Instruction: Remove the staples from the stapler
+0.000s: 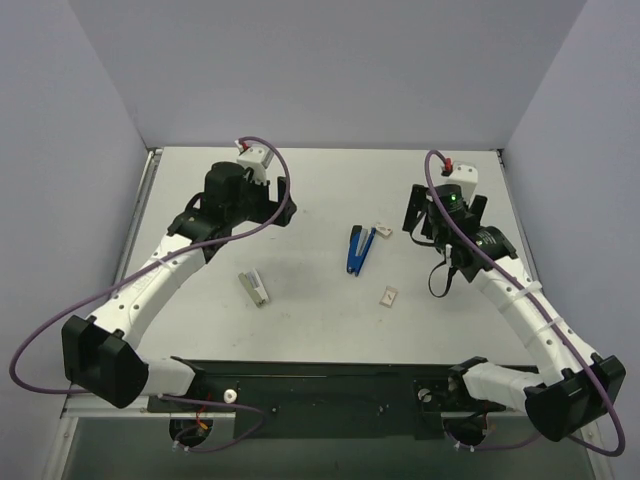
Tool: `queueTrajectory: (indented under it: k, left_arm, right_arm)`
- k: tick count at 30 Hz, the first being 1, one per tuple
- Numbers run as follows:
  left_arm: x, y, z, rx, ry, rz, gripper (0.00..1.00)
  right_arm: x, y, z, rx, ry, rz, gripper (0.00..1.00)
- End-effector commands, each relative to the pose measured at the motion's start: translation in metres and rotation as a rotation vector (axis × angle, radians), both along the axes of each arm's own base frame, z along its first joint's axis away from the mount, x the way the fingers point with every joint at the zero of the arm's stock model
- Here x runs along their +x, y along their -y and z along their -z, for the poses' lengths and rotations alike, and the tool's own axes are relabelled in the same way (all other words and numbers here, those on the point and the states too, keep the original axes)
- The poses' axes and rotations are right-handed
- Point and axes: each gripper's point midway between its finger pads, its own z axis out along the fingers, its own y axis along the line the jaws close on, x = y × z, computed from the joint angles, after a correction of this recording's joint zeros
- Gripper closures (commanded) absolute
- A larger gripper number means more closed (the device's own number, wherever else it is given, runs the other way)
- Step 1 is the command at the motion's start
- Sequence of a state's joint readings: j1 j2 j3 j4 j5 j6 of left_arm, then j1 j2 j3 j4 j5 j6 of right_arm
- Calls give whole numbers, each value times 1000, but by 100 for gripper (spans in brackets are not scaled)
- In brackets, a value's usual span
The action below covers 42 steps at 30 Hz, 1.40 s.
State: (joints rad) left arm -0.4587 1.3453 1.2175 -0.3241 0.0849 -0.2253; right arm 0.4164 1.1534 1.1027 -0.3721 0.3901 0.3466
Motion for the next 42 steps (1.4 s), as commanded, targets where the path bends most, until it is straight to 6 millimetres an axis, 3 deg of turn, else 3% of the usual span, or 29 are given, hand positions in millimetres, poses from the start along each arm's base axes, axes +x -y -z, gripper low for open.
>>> queueTrajectory:
  k: [1, 3, 5, 10, 21, 29, 33, 36, 42]
  left_arm:
    - [4, -8, -8, 24, 29, -48, 3]
    - [7, -17, -2, 53, 19, -93, 3]
    - [9, -23, 1, 66, 12, -132, 3]
    - [13, -28, 11, 63, -28, -168, 3]
    - [12, 8, 45, 35, -144, -18, 3]
    - [7, 25, 73, 93, -217, 7, 3]
    - [3, 13, 87, 173, -266, -92, 4]
    - [-4, -9, 94, 250, -280, -223, 4]
    - [-27, -40, 102, 229, -323, -362, 5]
  right_arm:
    - [-4, 24, -25, -1, 93, 161, 0]
    - [-5, 30, -17, -15, 68, 170, 0]
    - [-7, 20, -6, 15, 38, 88, 0]
    - [-6, 14, -8, 41, 53, 41, 0]
    - [-2, -10, 10, 53, -12, -7, 4]
    - [6, -60, 38, 125, -91, -111, 5]
    - [4, -89, 52, 131, -123, -166, 5]
    - [0, -103, 63, 121, -147, -196, 6]
    - [-11, -140, 84, 149, -197, -314, 7]
